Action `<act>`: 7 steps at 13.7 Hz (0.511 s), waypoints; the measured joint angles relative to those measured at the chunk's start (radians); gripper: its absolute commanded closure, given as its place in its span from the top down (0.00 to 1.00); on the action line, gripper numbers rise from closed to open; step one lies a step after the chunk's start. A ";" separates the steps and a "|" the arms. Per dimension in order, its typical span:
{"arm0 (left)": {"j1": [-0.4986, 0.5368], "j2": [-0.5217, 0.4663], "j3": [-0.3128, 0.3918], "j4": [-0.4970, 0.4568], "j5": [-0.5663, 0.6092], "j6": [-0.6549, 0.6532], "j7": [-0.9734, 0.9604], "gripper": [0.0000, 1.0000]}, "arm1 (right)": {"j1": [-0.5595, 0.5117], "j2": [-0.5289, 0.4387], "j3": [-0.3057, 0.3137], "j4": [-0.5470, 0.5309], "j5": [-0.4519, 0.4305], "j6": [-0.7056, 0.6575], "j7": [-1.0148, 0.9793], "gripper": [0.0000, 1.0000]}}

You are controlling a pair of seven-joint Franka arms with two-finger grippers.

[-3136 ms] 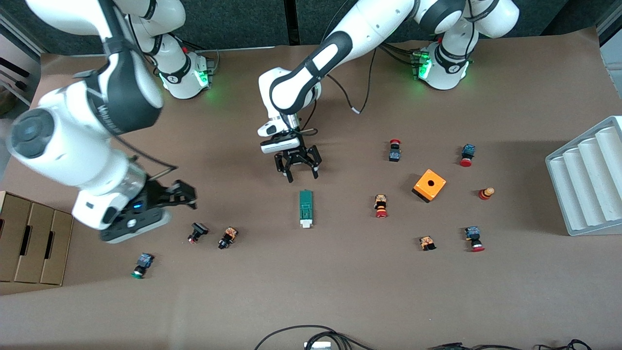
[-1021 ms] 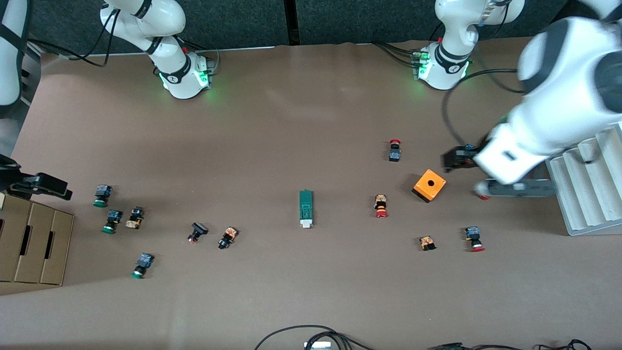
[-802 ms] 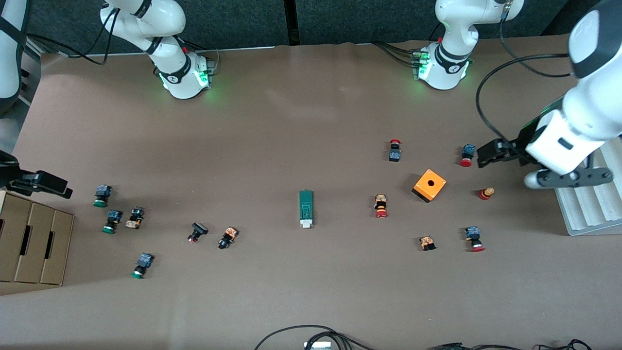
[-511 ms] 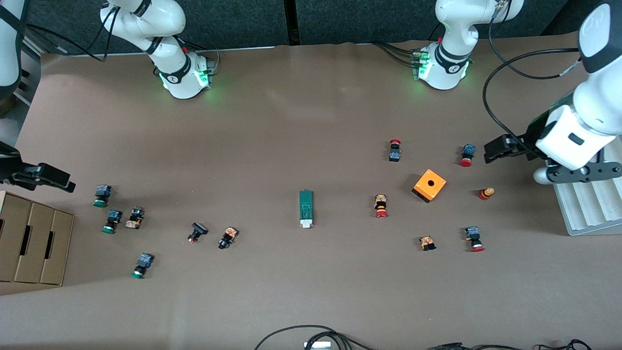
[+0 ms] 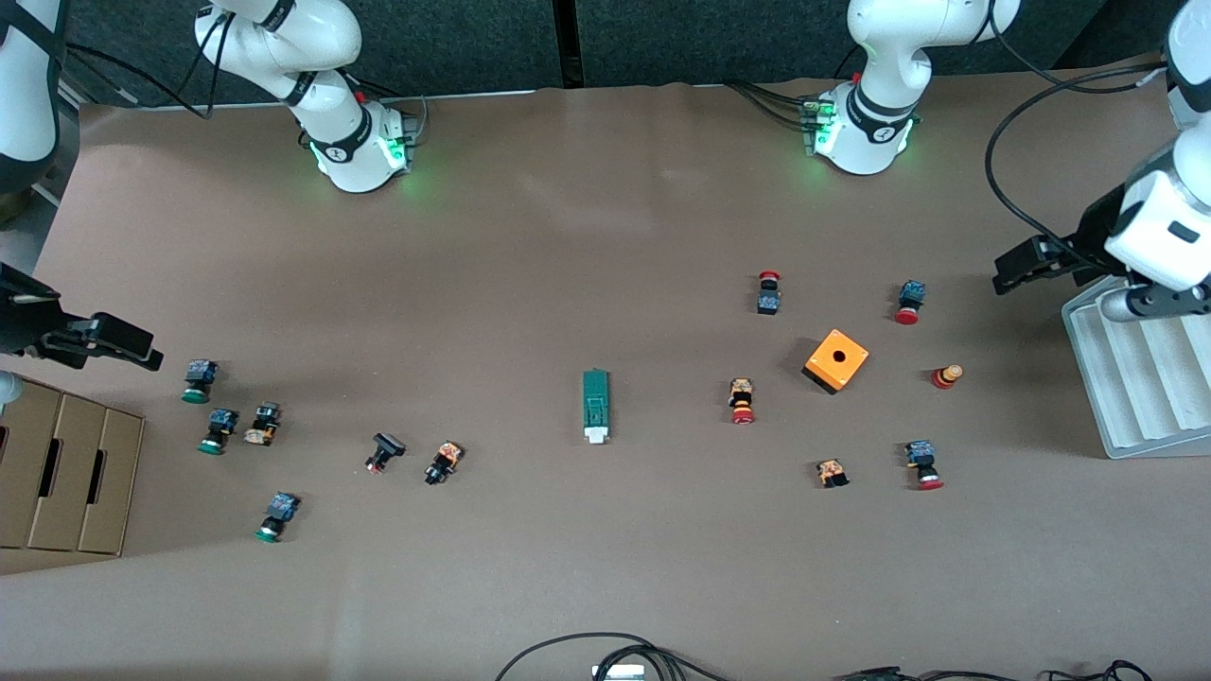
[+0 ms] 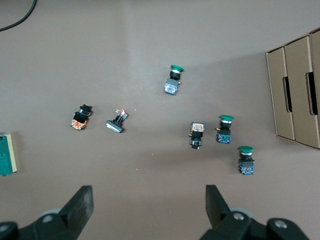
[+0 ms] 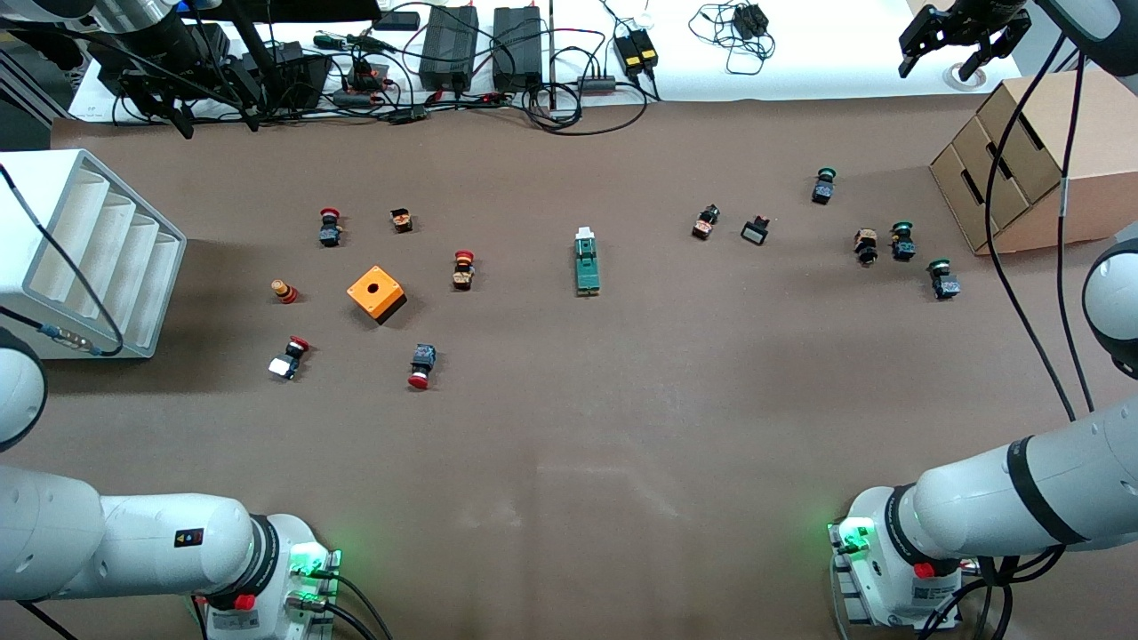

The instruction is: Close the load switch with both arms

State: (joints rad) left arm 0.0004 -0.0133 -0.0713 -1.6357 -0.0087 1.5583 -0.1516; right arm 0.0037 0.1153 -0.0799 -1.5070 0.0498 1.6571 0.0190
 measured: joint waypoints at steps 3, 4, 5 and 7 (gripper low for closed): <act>-0.033 -0.005 -0.007 -0.001 0.018 0.001 -0.001 1.00 | 0.002 0.000 0.001 -0.004 0.000 0.000 0.000 1.00; -0.035 -0.005 -0.007 -0.001 0.018 0.001 -0.001 1.00 | 0.008 0.001 0.002 -0.005 0.000 0.000 0.000 1.00; -0.035 -0.005 -0.006 -0.001 0.018 0.001 -0.001 1.00 | 0.018 0.002 0.002 -0.007 0.000 -0.001 0.000 1.00; -0.035 -0.005 -0.006 -0.002 0.018 0.001 -0.001 1.00 | 0.036 0.004 0.003 -0.013 0.000 -0.016 0.000 1.00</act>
State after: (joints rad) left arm -0.0345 -0.0184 -0.0769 -1.6373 0.0096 1.5597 -0.1526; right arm 0.0392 0.1193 -0.0774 -1.5196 0.0497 1.6409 0.0190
